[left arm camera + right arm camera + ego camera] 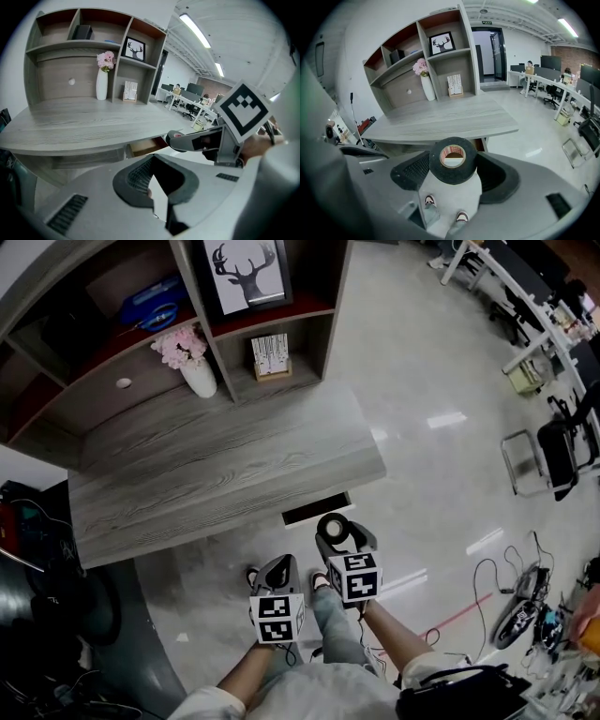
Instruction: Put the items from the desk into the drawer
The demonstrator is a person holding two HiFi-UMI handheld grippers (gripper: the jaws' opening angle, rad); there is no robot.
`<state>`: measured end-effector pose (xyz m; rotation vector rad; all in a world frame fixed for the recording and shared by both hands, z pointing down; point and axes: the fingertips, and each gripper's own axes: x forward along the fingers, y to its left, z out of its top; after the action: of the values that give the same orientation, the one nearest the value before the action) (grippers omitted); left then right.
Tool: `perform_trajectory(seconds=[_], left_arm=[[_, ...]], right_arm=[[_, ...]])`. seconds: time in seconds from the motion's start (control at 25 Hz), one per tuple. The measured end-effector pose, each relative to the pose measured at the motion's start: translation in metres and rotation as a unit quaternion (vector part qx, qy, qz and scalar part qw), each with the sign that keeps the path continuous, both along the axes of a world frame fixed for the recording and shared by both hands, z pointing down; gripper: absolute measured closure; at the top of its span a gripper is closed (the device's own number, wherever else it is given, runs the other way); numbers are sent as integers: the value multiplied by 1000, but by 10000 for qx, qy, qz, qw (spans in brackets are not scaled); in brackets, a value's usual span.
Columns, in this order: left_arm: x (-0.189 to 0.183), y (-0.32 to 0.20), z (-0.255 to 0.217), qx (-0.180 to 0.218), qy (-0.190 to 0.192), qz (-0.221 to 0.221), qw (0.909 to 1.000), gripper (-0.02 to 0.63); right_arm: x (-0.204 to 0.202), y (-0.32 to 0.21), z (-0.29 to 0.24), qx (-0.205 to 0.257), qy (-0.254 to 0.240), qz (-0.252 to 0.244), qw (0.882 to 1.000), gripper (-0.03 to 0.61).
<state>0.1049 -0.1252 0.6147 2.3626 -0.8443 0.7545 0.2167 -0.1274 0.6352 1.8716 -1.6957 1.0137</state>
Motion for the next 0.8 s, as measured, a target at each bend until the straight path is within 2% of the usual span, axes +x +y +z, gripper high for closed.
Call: perform_trajectory(seconds=[0.8], left_arm=[[-8, -21, 41, -204, -126, -366, 9990, 606]], right_arm=[[10, -15, 51, -425, -96, -134, 9990, 273]])
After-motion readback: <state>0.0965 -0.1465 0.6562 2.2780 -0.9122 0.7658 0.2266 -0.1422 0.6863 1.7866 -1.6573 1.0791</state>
